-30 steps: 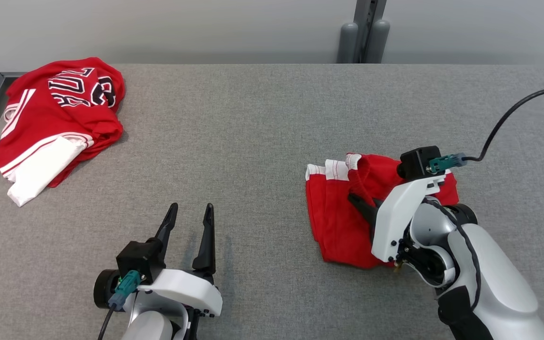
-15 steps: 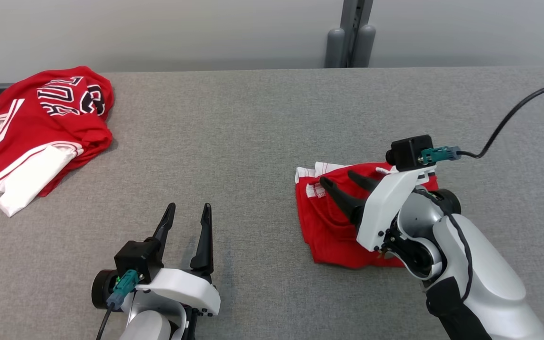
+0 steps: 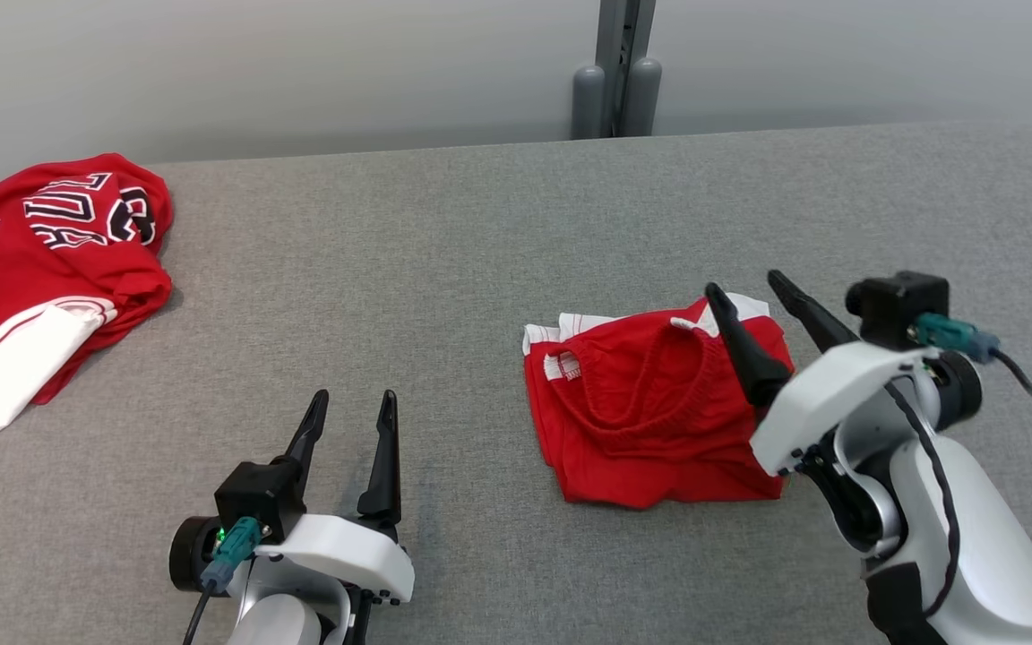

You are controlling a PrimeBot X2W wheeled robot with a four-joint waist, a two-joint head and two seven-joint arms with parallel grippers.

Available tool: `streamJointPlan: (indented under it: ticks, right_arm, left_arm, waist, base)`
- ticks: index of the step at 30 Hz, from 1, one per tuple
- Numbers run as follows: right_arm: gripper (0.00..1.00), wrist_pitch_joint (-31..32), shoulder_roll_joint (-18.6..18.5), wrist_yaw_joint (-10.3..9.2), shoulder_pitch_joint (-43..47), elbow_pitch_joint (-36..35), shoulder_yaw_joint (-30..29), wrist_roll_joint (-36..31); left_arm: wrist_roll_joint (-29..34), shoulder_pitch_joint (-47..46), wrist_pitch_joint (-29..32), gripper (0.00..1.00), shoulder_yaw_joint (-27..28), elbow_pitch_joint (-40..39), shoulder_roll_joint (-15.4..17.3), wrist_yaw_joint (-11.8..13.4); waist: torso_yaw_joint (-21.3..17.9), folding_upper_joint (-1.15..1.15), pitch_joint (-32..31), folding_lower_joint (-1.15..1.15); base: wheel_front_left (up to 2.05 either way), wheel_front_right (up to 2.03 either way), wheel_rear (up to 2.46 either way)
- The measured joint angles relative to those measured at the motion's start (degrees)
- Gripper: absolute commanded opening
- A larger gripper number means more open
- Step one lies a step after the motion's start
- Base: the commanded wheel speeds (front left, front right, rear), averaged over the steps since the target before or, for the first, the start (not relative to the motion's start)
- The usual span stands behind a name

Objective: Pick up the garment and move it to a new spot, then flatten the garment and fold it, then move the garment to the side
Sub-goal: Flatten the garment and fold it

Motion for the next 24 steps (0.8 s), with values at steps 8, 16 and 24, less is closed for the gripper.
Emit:
streamJointPlan:
  ticks: [8,16,24]
  right_arm:
    - [1.0,-4.0,0.7,0.0,6.5,-1.6,-5.4,-3.4]
    - [1.0,-7.1,0.8,0.0,9.5,-1.0,-6.8,-2.0]
    - [1.0,-9.0,0.8,0.0,8.8,2.2,-5.7,-0.8]
  left_arm:
    - [0.4,0.1,0.0,1.0,0.0,0.1,0.0,-0.4]
    - [0.4,0.1,0.0,1.0,0.3,0.4,0.0,-0.4]
    - [0.7,0.3,0.0,1.0,0.2,0.7,0.0,-0.5]
  waist:
    - [-0.4,0.0,0.5,0.0]
    - [0.2,0.0,0.7,0.0]
    - [1.3,0.0,0.8,0.0]
  base:
    - [0.0,0.0,0.0]
    - [0.0,0.0,0.0]
    - [0.0,0.0,0.0]
